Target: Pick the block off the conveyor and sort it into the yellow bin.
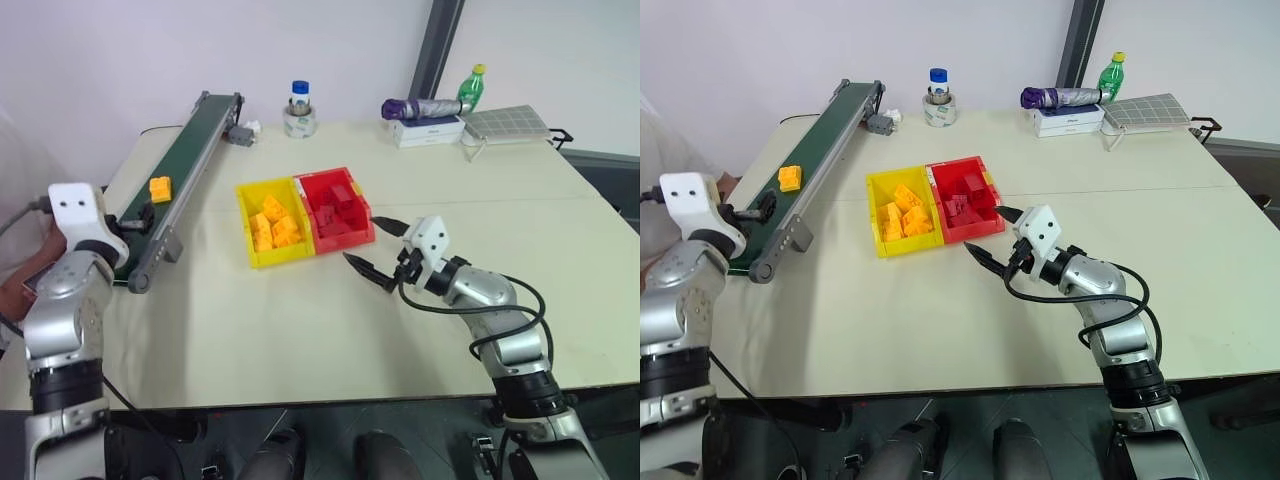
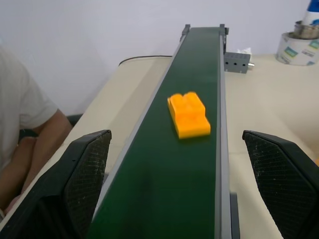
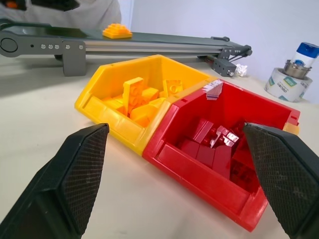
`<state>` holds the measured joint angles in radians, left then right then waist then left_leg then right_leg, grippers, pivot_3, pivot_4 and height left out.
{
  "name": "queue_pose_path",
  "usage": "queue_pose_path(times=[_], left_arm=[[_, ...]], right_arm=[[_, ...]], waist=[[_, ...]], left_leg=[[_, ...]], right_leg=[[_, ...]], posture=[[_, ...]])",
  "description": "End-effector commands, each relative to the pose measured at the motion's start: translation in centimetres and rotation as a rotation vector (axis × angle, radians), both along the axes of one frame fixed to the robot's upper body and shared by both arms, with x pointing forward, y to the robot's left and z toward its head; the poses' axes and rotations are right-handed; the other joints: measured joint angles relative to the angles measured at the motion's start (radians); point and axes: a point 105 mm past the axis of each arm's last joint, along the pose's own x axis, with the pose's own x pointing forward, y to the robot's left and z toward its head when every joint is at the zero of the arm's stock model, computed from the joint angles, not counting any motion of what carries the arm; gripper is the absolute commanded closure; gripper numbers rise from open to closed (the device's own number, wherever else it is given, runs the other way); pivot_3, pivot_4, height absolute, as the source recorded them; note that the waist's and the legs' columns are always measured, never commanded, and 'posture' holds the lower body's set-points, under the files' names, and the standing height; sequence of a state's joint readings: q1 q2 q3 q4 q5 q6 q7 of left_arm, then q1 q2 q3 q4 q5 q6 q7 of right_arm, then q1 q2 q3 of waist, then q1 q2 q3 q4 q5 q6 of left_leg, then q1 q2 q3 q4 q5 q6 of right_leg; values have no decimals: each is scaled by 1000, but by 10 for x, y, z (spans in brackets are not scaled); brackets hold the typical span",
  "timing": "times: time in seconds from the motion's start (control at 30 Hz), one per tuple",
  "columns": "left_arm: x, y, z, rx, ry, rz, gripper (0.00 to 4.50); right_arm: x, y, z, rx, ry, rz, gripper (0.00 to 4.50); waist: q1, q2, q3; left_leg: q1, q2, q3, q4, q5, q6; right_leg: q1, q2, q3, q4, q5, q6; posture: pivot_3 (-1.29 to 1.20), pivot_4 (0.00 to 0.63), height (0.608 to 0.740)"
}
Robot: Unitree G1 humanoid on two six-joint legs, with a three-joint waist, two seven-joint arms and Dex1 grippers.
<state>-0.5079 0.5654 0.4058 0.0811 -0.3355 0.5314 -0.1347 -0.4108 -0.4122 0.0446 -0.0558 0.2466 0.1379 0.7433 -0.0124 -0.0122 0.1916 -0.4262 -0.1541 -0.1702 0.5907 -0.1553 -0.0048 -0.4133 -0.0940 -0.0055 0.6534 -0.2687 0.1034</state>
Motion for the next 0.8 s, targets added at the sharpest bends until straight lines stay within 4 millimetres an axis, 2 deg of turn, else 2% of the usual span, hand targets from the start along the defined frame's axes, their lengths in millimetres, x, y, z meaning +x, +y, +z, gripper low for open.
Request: queue_pose_path(times=[0.03,0.27,0.63,0.73,0.8], left_arm=[[5,4,10,19,30,27,48],[12,15,1,-16,107,76,48],[16,3,-16,-49,157,-9,48],[14,3,-22,-58,181,2,839],[14,0,-24,-64,185,-7,1848]], right_arm=[[-5,3,13,12,-53,10,0],[-6,2,12,15,-51,-1,0],[-6,3,13,16,-53,-3,0],[-6,2,13,15,-53,-5,0],[-6,2,12,14,-52,-6,0]], waist=[[0,0,0],[0,0,0],[1,0,0],[1,0,0],[1,0,0]], left_leg=[[0,0,0,0,0,0],[0,0,0,0,0,0],[0,0,0,0,0,0],[0,0,0,1,0,0],[0,0,0,1,0,0]], right_leg=[[0,0,0,0,0,0],[0,0,0,0,0,1],[0,0,0,0,1,1],[0,0,0,0,1,1],[0,0,0,0,1,1]], posture=[[0,150,740],[0,150,740],[0,150,740],[0,150,740],[0,150,740]])
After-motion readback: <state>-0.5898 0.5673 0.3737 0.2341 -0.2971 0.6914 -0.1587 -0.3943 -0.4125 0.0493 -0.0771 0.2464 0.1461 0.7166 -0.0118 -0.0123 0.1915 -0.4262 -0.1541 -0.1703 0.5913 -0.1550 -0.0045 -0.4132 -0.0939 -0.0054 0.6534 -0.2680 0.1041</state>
